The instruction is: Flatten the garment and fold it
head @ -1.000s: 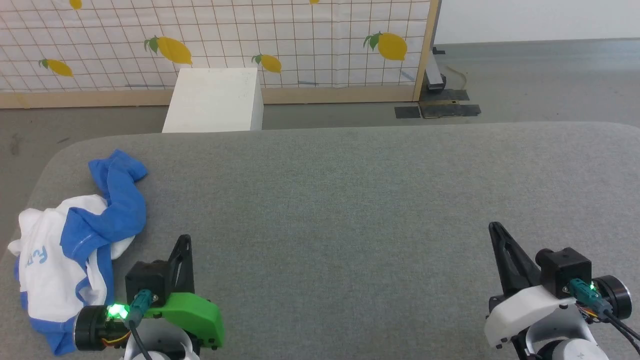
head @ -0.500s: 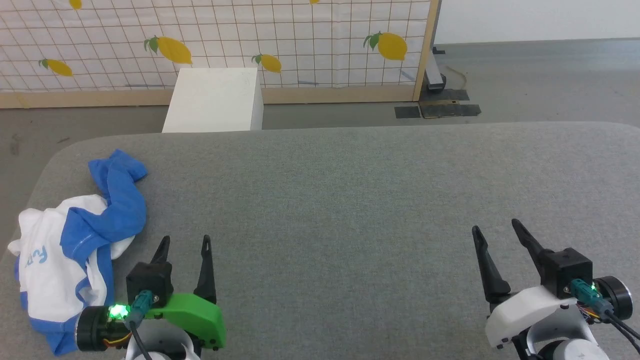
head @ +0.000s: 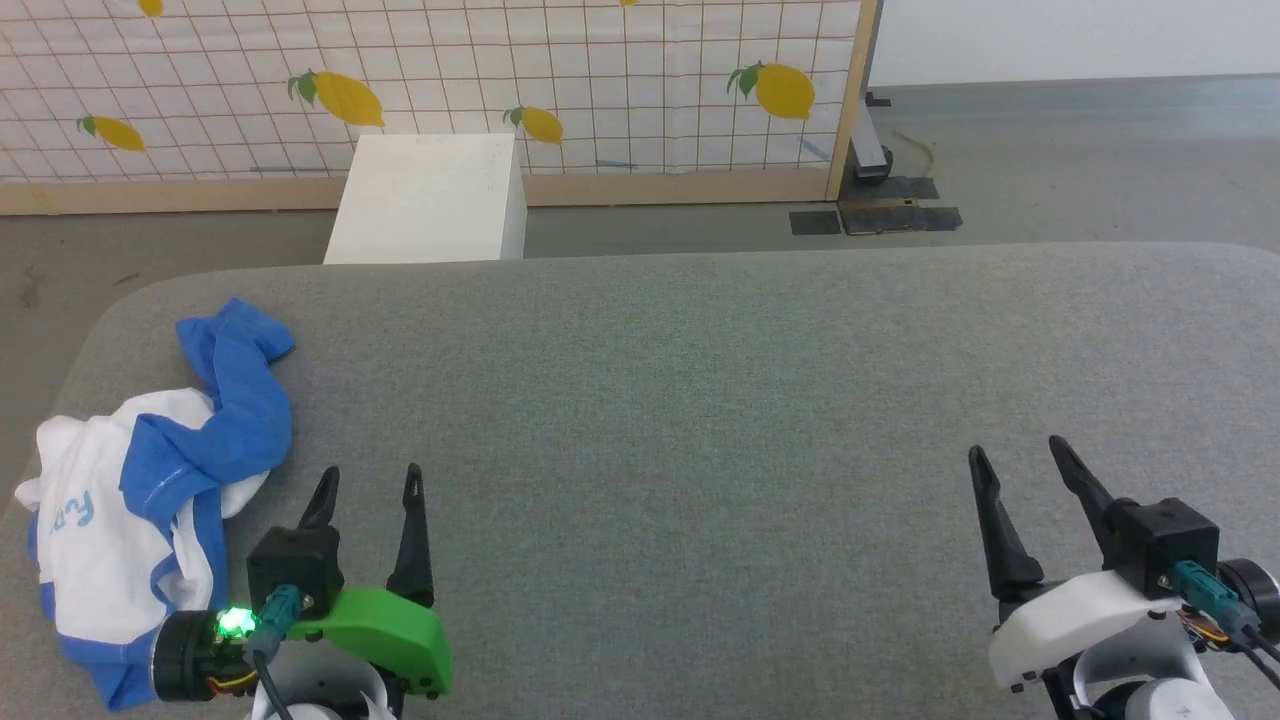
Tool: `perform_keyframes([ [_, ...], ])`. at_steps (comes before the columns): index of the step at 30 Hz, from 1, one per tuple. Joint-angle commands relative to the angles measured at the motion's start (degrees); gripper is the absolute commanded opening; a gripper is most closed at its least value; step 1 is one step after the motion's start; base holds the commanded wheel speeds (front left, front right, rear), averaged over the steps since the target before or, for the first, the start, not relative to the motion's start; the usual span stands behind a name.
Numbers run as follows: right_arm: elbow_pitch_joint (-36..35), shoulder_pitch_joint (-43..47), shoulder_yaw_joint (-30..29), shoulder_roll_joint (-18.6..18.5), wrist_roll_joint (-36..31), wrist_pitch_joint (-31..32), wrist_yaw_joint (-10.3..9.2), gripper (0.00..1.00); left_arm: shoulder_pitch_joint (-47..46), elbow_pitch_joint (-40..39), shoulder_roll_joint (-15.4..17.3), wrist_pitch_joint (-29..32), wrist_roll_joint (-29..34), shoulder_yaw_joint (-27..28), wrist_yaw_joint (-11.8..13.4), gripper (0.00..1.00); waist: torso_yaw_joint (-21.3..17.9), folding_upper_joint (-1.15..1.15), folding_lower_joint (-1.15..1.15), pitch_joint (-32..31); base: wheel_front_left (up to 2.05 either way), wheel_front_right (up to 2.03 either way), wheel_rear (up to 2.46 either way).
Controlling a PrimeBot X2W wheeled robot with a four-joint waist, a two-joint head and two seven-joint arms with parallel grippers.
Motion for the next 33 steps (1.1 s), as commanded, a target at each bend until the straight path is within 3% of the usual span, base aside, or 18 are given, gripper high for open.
perform_keyframes([
  [1, 0.2, 0.1, -0.5, 0.0, 0.7, -0.7, -0.01, 1.0, 0.7, -0.4, 0.0, -0.7, -0.6, 0.0, 0.0, 1.0, 0.0, 0.0, 0.0, 0.0, 0.0, 0.0, 0.0],
  [33, 2.3, 1.5, -2.6, 0.0, 2.8, -4.5, -0.04, 1.0, 2.6, -1.8, -0.1, -4.4, -2.9, -0.3, 1.2, 1.0, 2.2, 0.0, 0.0, -0.8, 0.0, 0.0, 0.0],
])
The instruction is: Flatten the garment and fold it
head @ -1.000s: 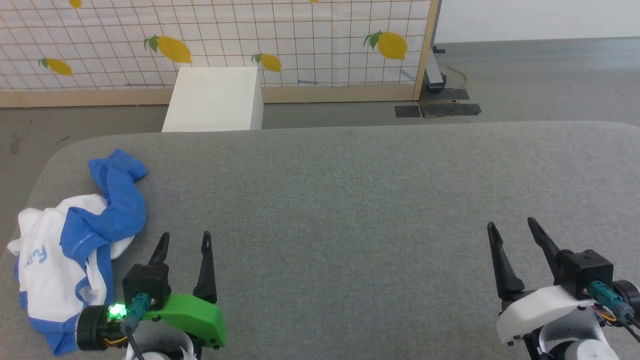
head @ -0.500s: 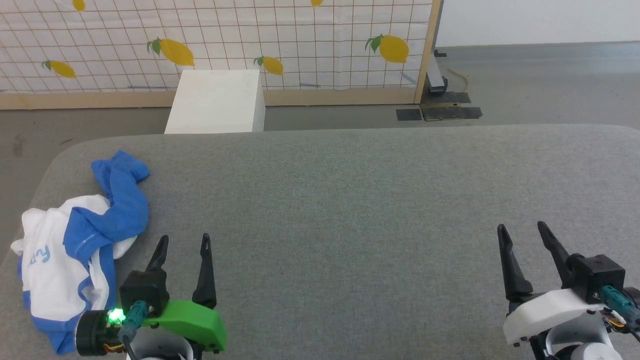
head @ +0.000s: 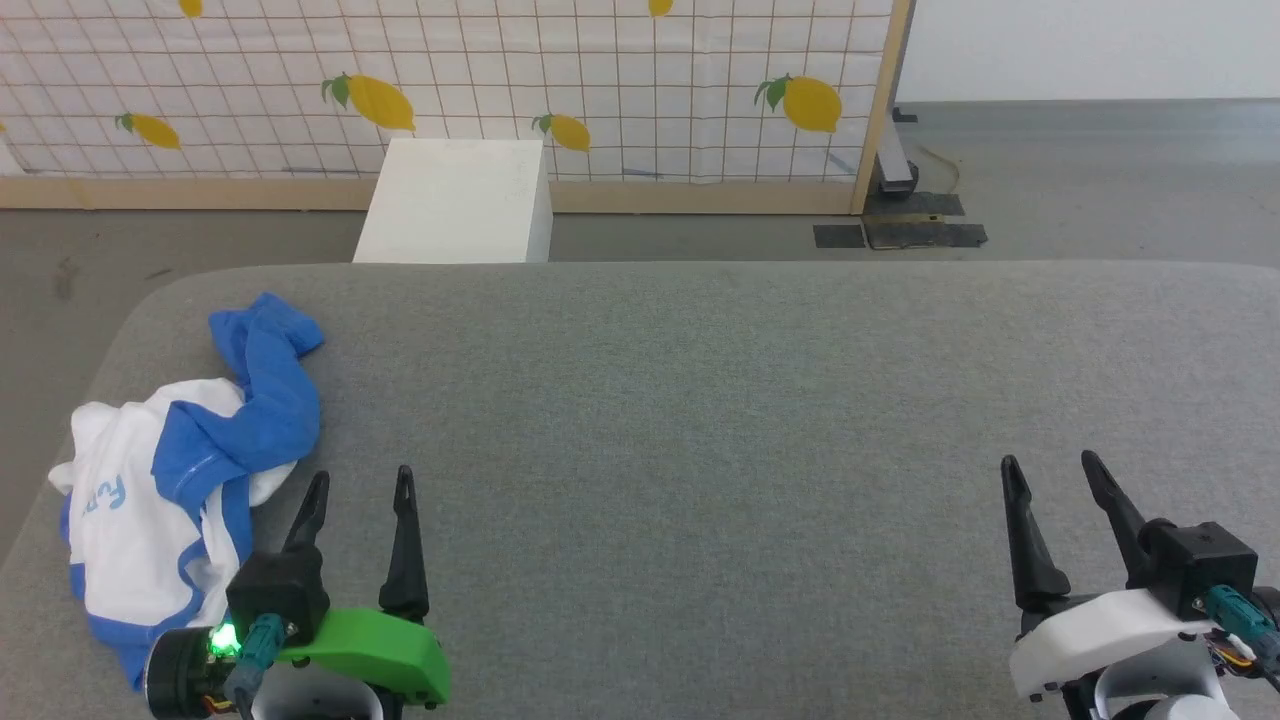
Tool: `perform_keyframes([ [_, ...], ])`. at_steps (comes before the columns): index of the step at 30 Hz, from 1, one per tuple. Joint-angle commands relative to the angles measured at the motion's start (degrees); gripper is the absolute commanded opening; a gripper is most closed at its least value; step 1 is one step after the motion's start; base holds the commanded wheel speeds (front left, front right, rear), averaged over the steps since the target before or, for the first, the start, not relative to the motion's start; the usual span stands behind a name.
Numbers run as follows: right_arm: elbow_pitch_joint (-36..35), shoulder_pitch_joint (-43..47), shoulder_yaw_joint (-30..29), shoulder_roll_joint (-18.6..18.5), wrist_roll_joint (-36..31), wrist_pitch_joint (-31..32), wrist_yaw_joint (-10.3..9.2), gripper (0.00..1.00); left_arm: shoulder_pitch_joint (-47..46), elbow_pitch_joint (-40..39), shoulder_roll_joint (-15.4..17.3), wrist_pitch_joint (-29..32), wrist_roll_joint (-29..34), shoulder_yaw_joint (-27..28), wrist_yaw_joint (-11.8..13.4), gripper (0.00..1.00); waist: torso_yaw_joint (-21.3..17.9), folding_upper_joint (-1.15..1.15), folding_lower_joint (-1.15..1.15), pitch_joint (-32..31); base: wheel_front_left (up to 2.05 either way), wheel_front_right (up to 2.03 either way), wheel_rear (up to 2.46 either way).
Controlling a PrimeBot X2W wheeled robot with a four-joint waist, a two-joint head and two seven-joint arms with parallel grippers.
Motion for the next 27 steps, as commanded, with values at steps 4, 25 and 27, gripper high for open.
perform_keyframes([
  [4, 0.3, 0.8, 0.0, 0.1, 0.5, -1.0, -0.04, 1.0, 1.0, -0.5, -0.1, -0.9, -0.5, 0.0, 0.5, 1.0, 1.0, 0.0, 0.0, -0.2, 0.0, 0.0, 0.0],
  [25, 1.1, 1.6, -0.8, 0.1, 1.9, -3.6, -0.06, 1.0, 2.2, -1.8, -0.2, -3.5, -2.7, 0.3, 1.0, 1.0, 8.3, 0.0, 0.0, 0.3, 0.0, 0.0, 0.0],
  [27, 1.2, 1.5, -0.8, 0.1, 2.0, -3.8, -0.06, 1.0, 2.3, -1.8, -0.2, -3.7, -2.9, 0.3, 1.0, 1.0, 9.2, 0.0, 0.0, 0.5, 0.0, 0.0, 0.0],
])
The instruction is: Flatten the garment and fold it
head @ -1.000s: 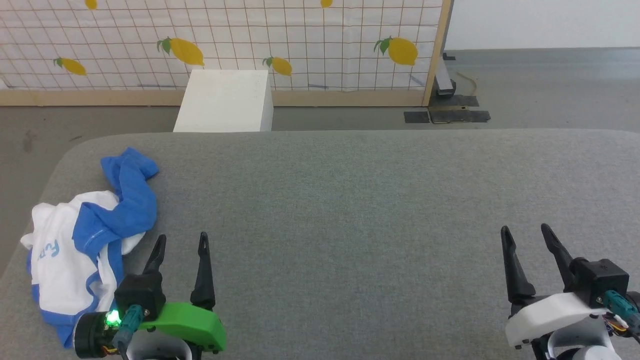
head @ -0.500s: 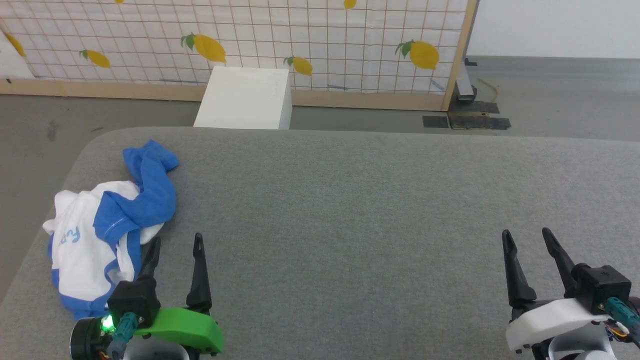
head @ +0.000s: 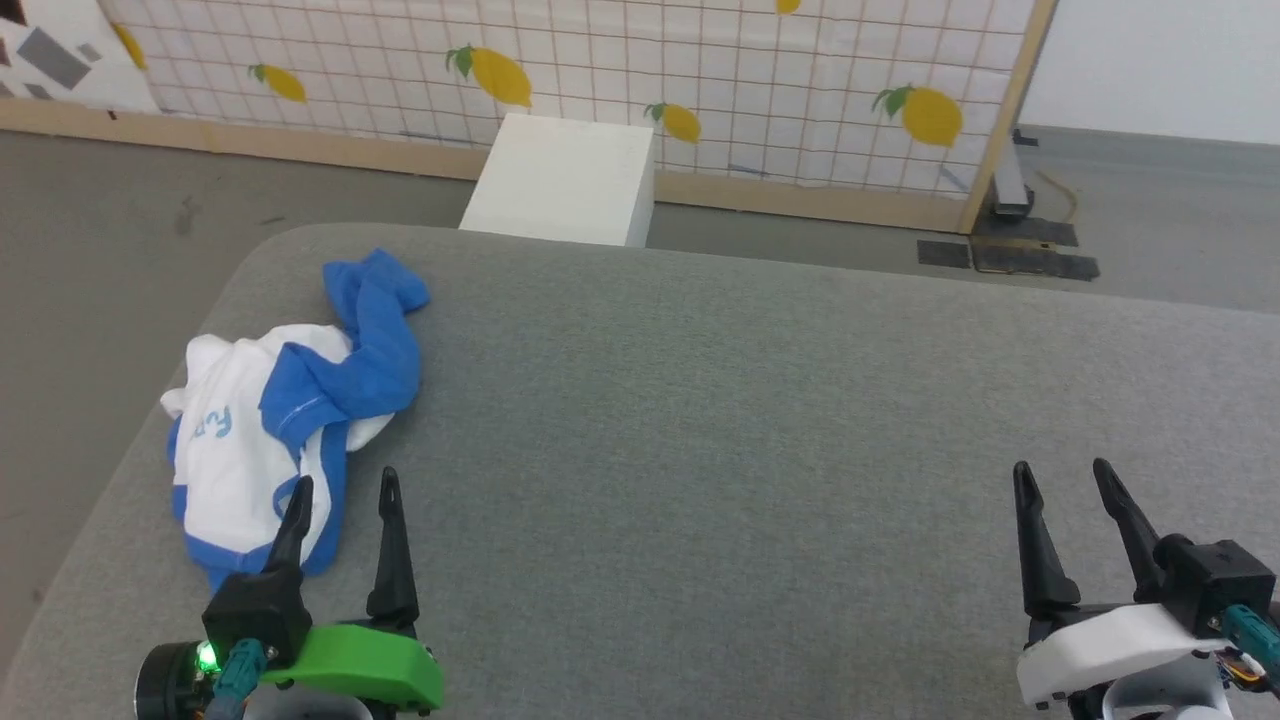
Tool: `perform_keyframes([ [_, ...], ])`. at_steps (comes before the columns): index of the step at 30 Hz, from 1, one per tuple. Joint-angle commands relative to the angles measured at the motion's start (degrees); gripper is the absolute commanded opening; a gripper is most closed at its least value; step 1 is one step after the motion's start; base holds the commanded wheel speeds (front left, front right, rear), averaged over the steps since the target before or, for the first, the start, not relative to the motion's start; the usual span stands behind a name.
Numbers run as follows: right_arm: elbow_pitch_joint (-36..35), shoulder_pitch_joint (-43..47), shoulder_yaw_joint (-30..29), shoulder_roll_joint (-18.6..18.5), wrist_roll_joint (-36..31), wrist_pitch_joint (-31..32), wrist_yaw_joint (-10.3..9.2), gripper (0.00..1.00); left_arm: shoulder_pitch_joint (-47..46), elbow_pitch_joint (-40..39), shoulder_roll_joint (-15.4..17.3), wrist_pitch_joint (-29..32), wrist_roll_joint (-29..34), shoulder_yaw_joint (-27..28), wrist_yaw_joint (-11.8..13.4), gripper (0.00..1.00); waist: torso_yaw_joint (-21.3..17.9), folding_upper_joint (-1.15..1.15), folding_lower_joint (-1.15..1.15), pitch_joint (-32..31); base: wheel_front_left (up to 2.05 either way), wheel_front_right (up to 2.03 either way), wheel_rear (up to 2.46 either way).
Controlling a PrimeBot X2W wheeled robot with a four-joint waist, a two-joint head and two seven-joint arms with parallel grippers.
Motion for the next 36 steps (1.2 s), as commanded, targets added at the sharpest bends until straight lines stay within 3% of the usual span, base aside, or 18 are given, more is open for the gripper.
perform_keyframes([
  [1, 0.3, 0.6, -0.1, 0.1, 0.7, -0.7, -0.06, 1.0, 0.7, -0.3, -0.2, -0.7, -1.0, 0.0, 0.2, 1.0, 1.4, 0.0, 0.0, 0.4, 0.0, 0.0, 0.0],
  [19, 1.4, 0.5, -0.1, 0.1, 2.5, -2.9, -0.08, 1.0, 1.9, -0.4, -0.2, -2.8, -3.5, 0.3, -0.2, 1.0, 8.9, 0.0, 0.0, 0.6, 0.0, 0.0, 0.0],
  [29, 1.8, 0.9, -0.6, 0.1, 3.1, -4.1, -0.08, 1.0, 2.7, -0.7, -0.2, -4.0, -5.0, 0.9, 0.0, 1.0, 10.5, 0.0, 0.0, 0.5, 0.0, 0.0, 0.0],
  [36, 1.8, 0.9, -1.5, 0.1, 3.5, -4.9, -0.09, 1.0, 1.6, -3.9, -0.3, -4.8, -10.8, 2.2, 0.9, 1.0, 10.9, 0.0, 0.0, 1.4, 0.0, 0.0, 0.0],
])
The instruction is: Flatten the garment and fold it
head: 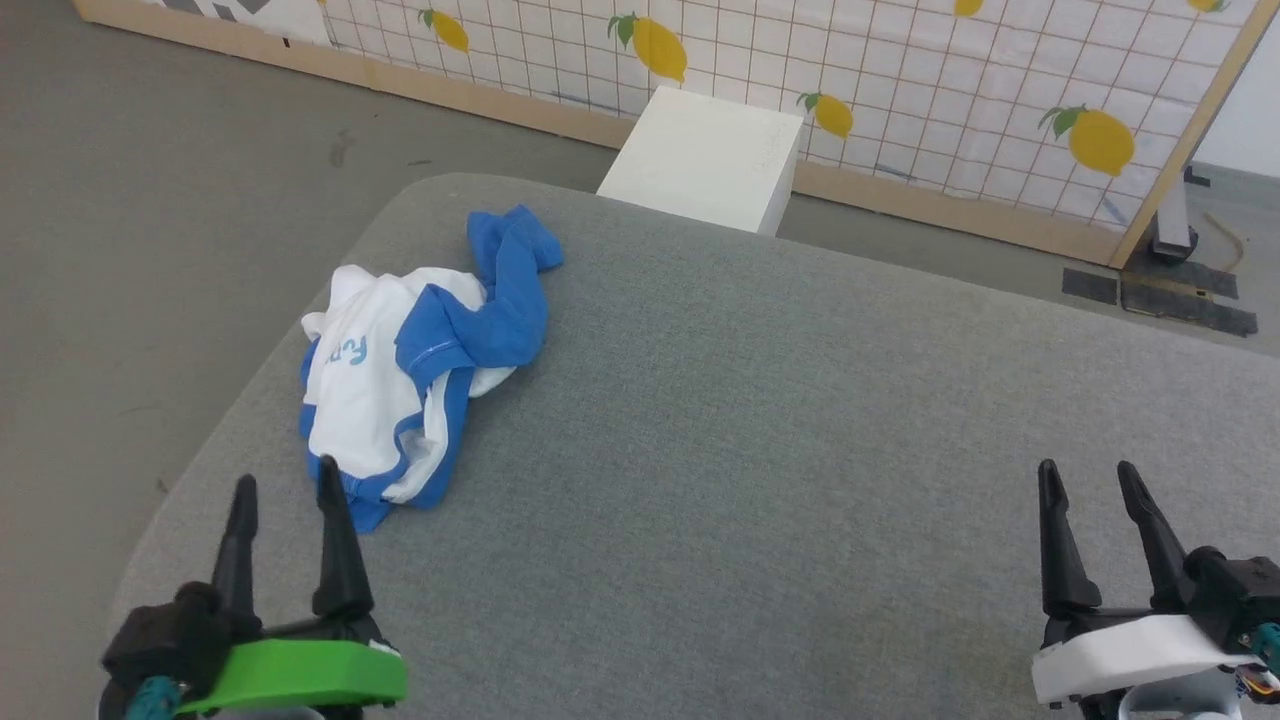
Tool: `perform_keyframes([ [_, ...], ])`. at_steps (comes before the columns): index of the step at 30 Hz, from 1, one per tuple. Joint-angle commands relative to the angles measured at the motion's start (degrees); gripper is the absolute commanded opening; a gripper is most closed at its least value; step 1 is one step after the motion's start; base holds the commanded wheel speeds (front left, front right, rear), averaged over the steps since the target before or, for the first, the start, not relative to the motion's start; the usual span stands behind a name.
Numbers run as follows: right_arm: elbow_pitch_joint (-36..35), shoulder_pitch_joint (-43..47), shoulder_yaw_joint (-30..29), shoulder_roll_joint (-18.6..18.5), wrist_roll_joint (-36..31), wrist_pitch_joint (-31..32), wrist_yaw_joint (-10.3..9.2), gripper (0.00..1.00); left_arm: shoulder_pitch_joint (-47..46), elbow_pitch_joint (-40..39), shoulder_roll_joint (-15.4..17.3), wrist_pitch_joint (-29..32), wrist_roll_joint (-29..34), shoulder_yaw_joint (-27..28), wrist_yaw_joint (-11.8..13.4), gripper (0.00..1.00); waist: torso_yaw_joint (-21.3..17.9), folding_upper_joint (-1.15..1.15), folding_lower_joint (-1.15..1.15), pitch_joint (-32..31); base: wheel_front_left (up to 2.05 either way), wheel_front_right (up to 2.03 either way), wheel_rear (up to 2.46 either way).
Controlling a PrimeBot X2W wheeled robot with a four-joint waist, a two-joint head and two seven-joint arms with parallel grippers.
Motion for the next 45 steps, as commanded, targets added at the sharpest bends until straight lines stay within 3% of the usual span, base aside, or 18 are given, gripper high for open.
perform_keyframes([
  [1, 0.2, 0.8, -0.4, 0.1, 0.6, -0.7, -0.09, 1.0, -0.8, -1.5, -0.2, -0.5, -1.2, 0.4, 0.1, 1.0, 0.3, 0.0, 0.0, 0.4, 0.0, 0.0, 0.0],
  [3, 0.2, 0.9, -0.9, 0.1, 0.8, -1.0, -0.09, 1.0, -1.8, -2.7, -0.3, -0.8, -1.8, 0.5, -0.5, 1.0, 0.6, 0.0, 0.0, 0.7, 0.0, 0.0, 0.0],
  [8, -0.1, 1.6, -2.3, 0.1, 0.8, -1.5, -0.09, 1.0, -7.2, -3.8, 1.4, -0.5, -1.2, -0.8, -4.8, 1.0, 1.4, 0.0, 0.0, 1.7, 0.0, 0.0, 0.0],
  [11, -0.3, 1.5, -3.3, 0.1, 0.8, -1.9, -0.1, 1.0, -14.1, -5.7, 4.1, 4.9, -5.2, -1.7, -7.2, 1.0, 1.8, 0.0, 0.0, 2.6, 0.0, 0.0, 0.0],
  [14, -0.7, 0.9, -3.4, 0.1, 0.5, -2.0, -0.1, 1.0, -21.9, -6.0, 7.7, 12.0, -8.6, -0.4, -7.9, 1.0, 1.0, 0.0, 0.0, 3.6, 0.0, 0.0, 0.0],
  [18, -1.2, -0.3, -3.7, 0.1, 0.1, -2.0, -0.1, 1.0, -32.6, -2.7, 14.5, 21.0, -8.7, -0.1, -8.5, 1.0, -0.8, 0.0, 0.0, 5.0, 0.0, 0.0, 0.0],
  [25, -1.5, -1.3, -3.8, 0.1, -0.7, -2.0, -0.1, 1.0, -43.7, 8.4, 18.2, 36.2, -13.4, -1.7, -8.5, 1.0, -4.1, 0.0, 0.0, 8.4, 0.0, 0.0, 0.0],
  [31, -2.5, -3.2, -3.5, 0.1, -1.8, -2.0, -0.1, 1.0, -48.3, 14.9, 19.1, 47.9, -15.5, -3.3, -6.1, 1.0, -7.2, 0.0, 0.0, 13.3, 0.0, 0.0, 0.0],
  [35, -3.2, -5.0, -3.6, 0.1, -2.6, -2.0, -0.1, 1.0, -49.2, 18.3, 20.9, 55.4, -14.8, -3.9, -2.9, 1.0, -9.3, 0.0, 0.0, 16.8, 0.0, 0.0, 0.0],
  [37, -3.7, -6.2, -3.8, 0.1, -3.1, -2.0, -0.1, 1.0, -49.0, 20.2, 21.5, 58.3, -15.1, -2.6, 0.2, 1.0, -11.0, 0.0, 0.0, 19.6, 0.0, 0.0, 0.0],
  [45, -5.4, -7.6, -5.4, 0.1, -4.4, -2.0, -0.1, 1.0, -46.4, 24.6, 21.3, 63.9, -16.9, 0.0, 6.2, 1.0, -12.9, 0.0, 0.0, 24.9, 0.0, 0.0, 0.0],
])
